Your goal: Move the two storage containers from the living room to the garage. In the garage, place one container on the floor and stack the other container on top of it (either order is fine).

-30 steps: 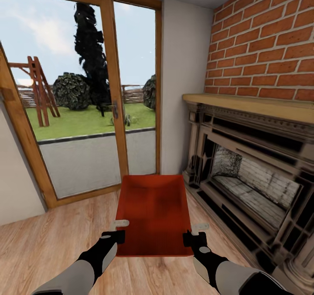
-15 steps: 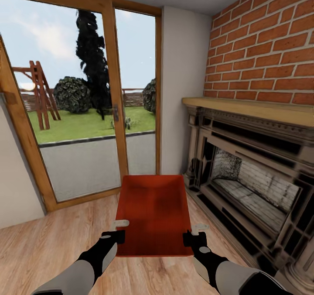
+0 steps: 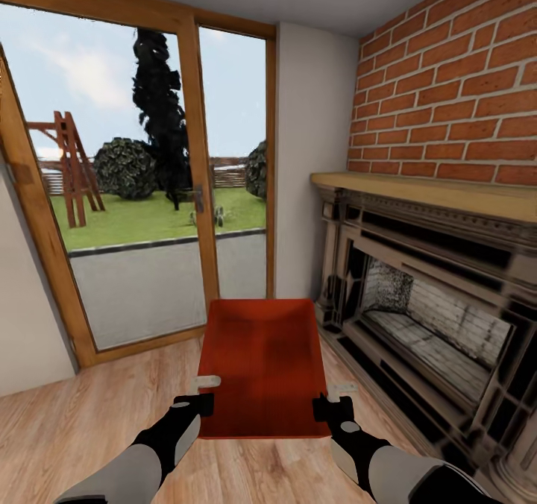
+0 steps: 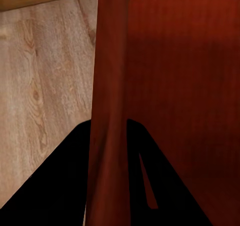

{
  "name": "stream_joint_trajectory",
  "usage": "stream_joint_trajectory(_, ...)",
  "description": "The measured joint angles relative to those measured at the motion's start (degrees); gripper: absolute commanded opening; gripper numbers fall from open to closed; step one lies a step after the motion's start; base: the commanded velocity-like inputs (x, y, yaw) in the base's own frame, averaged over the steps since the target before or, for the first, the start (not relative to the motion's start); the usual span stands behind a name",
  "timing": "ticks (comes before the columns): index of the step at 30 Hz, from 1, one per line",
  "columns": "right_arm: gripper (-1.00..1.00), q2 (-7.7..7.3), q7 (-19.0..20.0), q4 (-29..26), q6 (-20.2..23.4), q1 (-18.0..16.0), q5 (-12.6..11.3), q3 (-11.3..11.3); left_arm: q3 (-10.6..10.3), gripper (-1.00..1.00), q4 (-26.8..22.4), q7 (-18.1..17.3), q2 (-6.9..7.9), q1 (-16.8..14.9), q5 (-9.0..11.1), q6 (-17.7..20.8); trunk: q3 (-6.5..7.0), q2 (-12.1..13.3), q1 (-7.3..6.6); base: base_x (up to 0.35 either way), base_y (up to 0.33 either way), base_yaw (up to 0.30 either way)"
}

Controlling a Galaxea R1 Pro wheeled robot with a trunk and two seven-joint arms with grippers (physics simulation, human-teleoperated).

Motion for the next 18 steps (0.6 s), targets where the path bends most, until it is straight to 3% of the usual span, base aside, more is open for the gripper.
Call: stream_joint_trajectory(18, -1.00, 0.00, 0.0, 0.0, 0.0, 0.0, 0.0, 0.0, 0.0, -1.00, 0.0, 0.0, -0.02, 0.0, 0.0, 0.0, 1.66, 0.0, 0.00, 0.000, 0.000, 0.000)
